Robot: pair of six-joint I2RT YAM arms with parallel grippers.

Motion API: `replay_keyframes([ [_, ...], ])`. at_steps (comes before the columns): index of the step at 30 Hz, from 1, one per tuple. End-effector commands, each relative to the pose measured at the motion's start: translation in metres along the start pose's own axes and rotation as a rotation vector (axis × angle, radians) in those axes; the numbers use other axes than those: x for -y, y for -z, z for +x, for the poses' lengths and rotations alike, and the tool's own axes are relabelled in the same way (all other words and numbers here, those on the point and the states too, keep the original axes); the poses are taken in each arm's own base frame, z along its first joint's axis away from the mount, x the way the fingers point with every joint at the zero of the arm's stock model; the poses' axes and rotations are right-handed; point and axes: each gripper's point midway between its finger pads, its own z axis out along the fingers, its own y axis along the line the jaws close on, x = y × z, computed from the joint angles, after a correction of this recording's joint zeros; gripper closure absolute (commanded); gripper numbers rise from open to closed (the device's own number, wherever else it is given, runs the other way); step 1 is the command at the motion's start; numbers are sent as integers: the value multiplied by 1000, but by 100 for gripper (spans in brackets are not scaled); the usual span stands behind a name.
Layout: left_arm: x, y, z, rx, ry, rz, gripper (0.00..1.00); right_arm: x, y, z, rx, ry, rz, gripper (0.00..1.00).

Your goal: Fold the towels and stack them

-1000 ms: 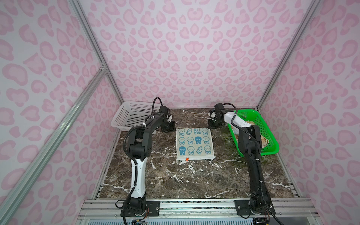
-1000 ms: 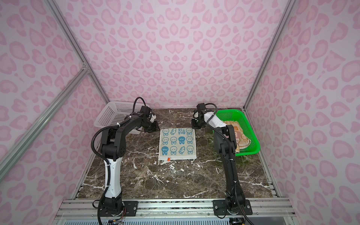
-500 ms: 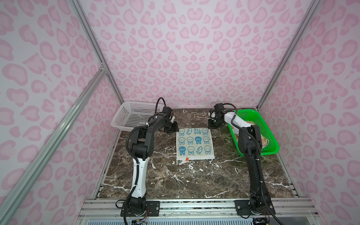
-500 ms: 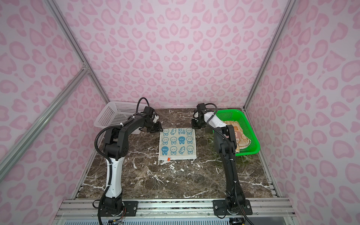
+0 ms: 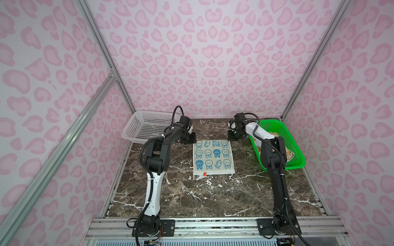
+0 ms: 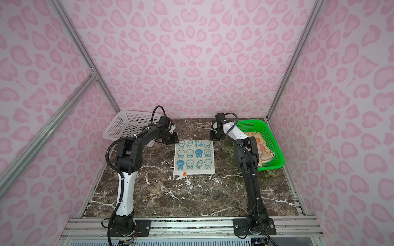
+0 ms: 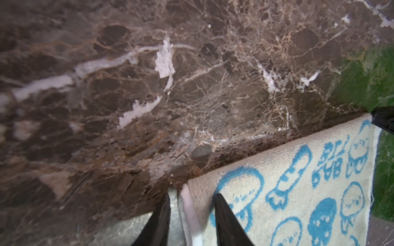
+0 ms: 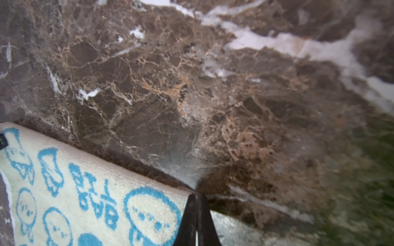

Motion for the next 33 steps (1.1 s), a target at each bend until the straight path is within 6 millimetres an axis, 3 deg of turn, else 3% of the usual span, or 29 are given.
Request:
replay_keyframes([
  [1, -20, -13, 26, -93, 6, -85, 68, 6, -9, 20, -75, -16, 20, 95],
  [18, -23, -24, 41, -152, -30, -126, 85, 9, -4, 16, -63, -23, 24, 95],
  [21, -23, -23, 42, -154, -32, -125, 92, 8, -3, 16, -61, -24, 22, 95],
  [26, -19, -15, 27, -123, -27, -113, 97, 7, 4, 11, -42, -36, 8, 97],
  [33, 0, 20, -2, -2, -21, -49, 97, -4, 32, -4, 24, -55, -31, 100],
])
